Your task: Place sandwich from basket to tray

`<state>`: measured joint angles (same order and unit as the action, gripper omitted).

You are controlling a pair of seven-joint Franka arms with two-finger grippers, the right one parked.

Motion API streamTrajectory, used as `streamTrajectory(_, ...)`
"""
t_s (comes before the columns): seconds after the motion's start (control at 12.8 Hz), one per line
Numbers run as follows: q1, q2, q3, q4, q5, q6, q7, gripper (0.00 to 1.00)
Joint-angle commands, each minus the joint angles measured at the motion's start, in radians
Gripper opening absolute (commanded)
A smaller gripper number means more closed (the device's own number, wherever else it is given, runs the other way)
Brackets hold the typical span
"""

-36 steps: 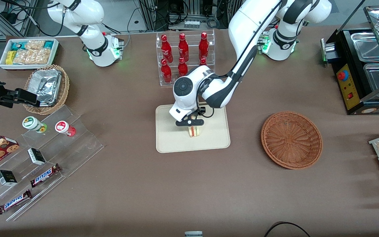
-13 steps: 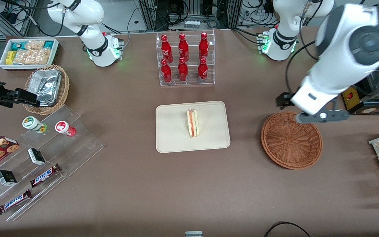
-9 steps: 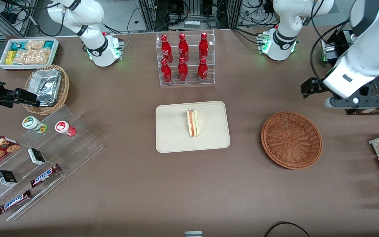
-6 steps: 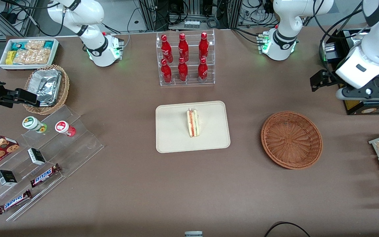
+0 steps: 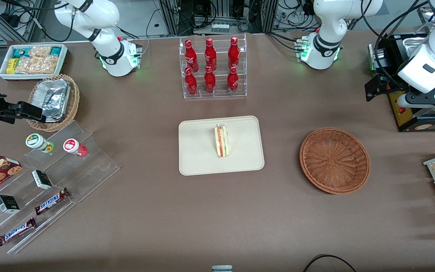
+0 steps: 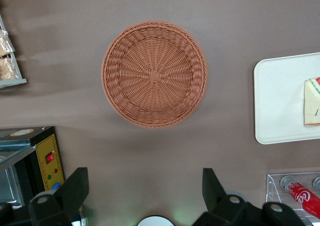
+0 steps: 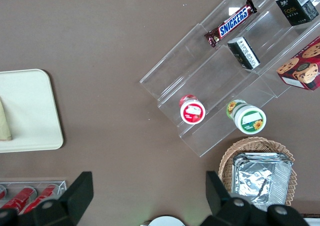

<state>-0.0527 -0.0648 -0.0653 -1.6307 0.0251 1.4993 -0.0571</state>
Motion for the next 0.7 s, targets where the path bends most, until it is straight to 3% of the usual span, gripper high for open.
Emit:
streamTrajectory(0.0, 0.028, 0.057, -0.01, 0.089, -0.014, -0.01, 0.02, 1.0)
streamTrajectory(0.62, 0.027, 0.066, 0.039, 0.123, -0.016, -0.089, 0.053, 1.0)
